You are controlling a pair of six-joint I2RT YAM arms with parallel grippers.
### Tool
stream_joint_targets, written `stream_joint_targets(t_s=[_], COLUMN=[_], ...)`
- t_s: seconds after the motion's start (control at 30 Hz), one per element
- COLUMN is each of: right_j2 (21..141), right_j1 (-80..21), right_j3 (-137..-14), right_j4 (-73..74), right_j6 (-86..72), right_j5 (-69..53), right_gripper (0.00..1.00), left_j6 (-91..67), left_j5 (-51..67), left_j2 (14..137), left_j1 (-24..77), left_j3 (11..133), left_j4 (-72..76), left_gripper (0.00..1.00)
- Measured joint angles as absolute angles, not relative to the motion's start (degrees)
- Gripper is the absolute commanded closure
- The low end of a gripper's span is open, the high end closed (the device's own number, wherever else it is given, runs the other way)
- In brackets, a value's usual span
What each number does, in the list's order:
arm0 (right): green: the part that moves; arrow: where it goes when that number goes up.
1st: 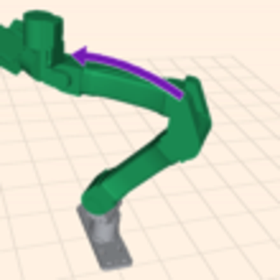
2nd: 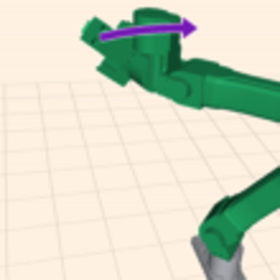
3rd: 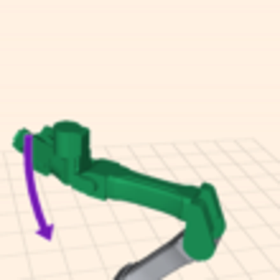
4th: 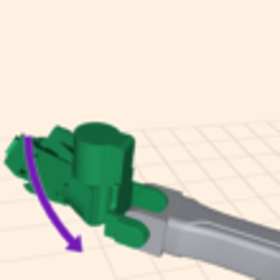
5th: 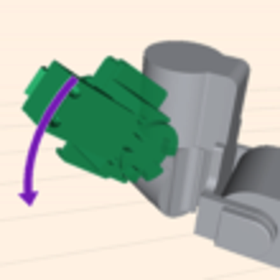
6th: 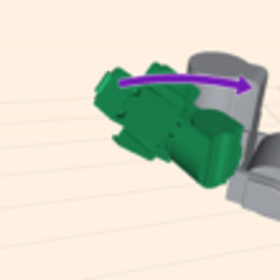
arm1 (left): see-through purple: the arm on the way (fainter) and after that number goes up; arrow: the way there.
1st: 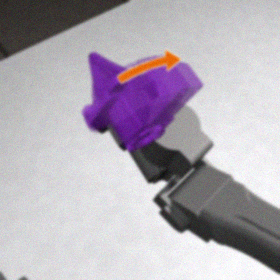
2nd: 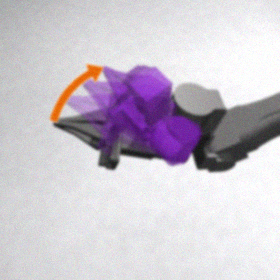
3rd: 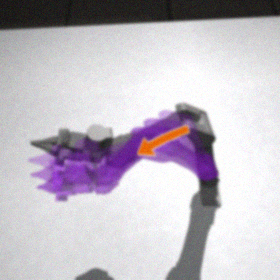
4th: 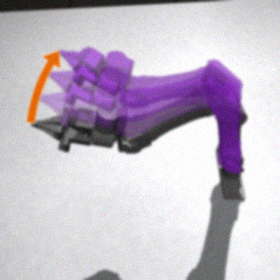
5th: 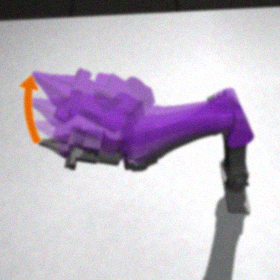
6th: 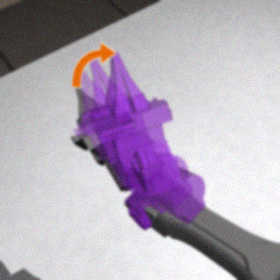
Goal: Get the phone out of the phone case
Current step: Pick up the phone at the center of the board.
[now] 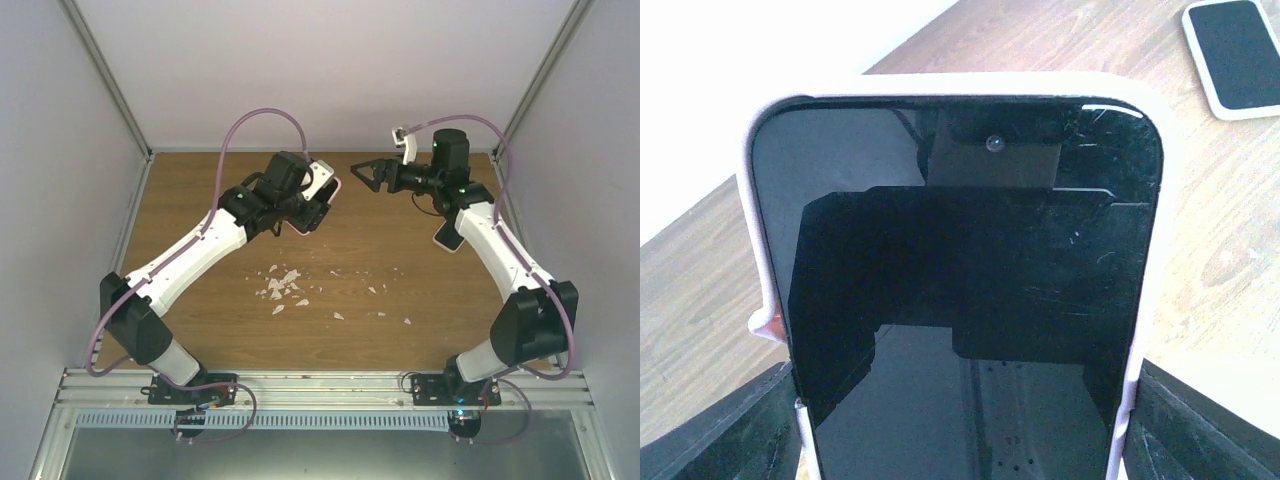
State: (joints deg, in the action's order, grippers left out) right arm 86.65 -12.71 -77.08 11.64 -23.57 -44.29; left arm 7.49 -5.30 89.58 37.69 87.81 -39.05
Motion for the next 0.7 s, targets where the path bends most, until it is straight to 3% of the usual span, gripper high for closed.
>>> stream_joint_targets(t_s=[0.4, 0.7], right_j2=[87.1, 88.2], right_j1=[-15.9, -18.2], right_j3=[-72.9, -72.9], right_j4=[8.9, 7.2], right_j6=[-27.6, -29.8], right_j5=[-46.7, -47.5], right_gripper=[0.13, 0.32], left_j6=[7.4, 6.8], left_j5=[-8.3, -9.3], left_j2=[91.9, 95.1], left_j1=[40.6, 41.9], left_j3=[92.1, 94.8], left_j4=[-38.3, -38.3], left_gripper=[0.4, 0.41])
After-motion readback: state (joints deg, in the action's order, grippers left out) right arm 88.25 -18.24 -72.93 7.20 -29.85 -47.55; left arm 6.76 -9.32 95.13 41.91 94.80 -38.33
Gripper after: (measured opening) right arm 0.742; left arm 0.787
